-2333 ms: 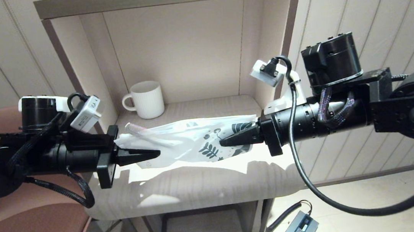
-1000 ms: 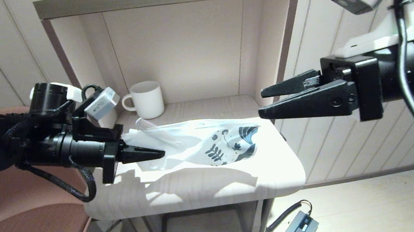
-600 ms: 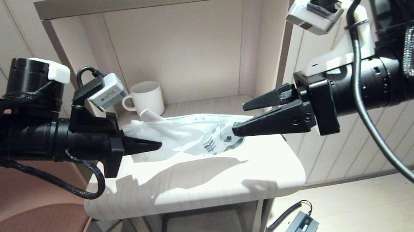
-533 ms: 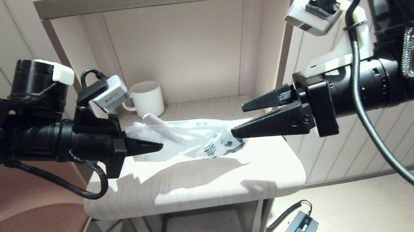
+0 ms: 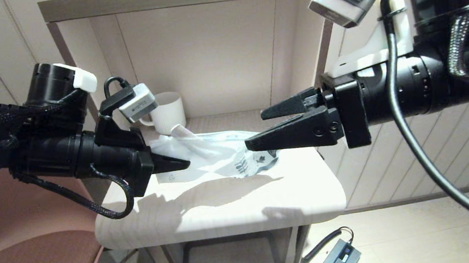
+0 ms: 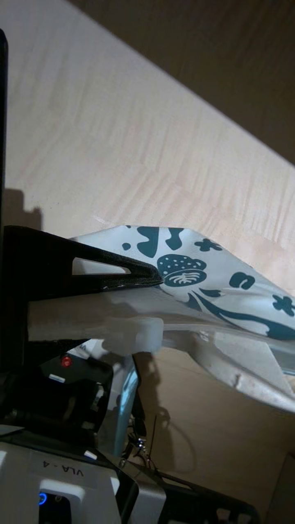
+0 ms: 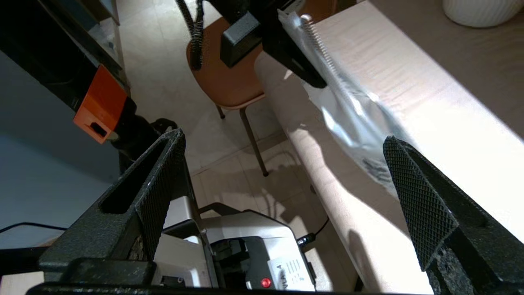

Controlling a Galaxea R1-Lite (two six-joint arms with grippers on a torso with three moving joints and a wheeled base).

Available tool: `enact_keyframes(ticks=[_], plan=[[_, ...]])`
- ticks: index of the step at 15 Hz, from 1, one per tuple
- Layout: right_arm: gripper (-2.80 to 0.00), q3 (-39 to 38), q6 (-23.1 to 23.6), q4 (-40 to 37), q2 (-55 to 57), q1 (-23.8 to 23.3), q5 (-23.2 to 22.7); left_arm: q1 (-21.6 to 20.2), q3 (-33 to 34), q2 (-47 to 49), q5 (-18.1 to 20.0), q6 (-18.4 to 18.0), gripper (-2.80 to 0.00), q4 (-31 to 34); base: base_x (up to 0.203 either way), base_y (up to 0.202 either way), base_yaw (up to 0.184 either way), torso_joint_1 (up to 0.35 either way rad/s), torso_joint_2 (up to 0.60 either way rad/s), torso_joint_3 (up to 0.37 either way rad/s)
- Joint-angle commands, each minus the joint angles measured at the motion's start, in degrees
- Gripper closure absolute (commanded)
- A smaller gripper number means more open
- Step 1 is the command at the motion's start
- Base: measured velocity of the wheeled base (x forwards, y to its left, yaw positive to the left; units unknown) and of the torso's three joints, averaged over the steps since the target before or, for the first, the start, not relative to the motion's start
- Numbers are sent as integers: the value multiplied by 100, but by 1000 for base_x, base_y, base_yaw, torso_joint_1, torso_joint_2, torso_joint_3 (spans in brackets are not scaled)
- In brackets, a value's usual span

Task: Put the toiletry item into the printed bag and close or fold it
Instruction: Close the strorage bag and place it on the desk

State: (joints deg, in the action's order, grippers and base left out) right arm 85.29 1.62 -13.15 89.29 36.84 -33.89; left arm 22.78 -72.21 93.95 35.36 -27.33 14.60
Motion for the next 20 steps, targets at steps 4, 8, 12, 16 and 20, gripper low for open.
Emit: enact_keyframes(ticks=[4, 8, 12, 16, 20], plan=[[-280, 492, -121, 3, 720, 645, 540, -2, -186, 107, 41, 81, 0, 236, 0, 0, 0, 0, 0, 0], [-280, 1061, -221, -18, 1164, 745, 974, -2, -162, 115, 49, 70, 0, 218, 0, 0, 0, 0, 0, 0], [-280, 1317, -653, 6, 1337, 875, 1243, -2, -155, 154, 49, 55, 0, 218, 0, 0, 0, 0, 0, 0], [-280, 1367, -685, 3, 1315, 904, 1463, -2, -153, 177, 49, 52, 0, 210, 0, 0, 0, 0, 0, 0], [-280, 1385, -672, 32, 1266, 904, 1744, -2, -153, 185, 49, 52, 0, 210, 0, 0, 0, 0, 0, 0]])
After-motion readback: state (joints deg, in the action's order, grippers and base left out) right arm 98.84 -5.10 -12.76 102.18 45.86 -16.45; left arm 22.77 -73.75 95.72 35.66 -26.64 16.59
